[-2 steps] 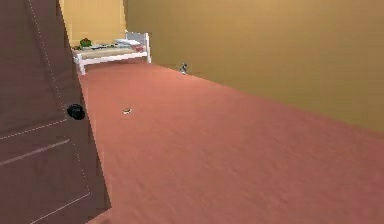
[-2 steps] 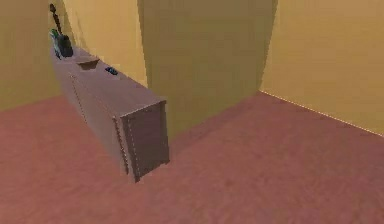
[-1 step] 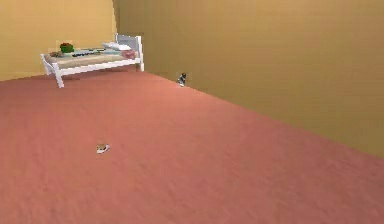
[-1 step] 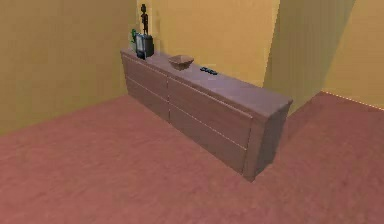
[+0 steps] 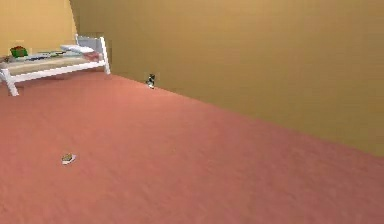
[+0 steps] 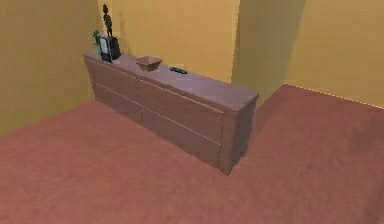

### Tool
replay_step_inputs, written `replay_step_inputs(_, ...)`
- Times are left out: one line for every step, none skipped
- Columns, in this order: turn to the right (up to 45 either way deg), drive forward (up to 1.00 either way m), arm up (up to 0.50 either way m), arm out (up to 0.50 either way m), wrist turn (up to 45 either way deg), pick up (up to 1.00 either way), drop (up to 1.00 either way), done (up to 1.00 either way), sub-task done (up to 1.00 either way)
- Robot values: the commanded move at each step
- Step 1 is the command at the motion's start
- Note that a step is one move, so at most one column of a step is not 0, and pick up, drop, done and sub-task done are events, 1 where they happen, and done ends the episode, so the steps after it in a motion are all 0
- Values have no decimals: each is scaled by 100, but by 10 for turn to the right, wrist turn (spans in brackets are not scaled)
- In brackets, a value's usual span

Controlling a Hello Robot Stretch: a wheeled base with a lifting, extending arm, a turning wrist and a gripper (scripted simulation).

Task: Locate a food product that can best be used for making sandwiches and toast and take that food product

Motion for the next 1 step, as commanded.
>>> replay_step_inputs(0,30,0,0,0,0,0,0,0)
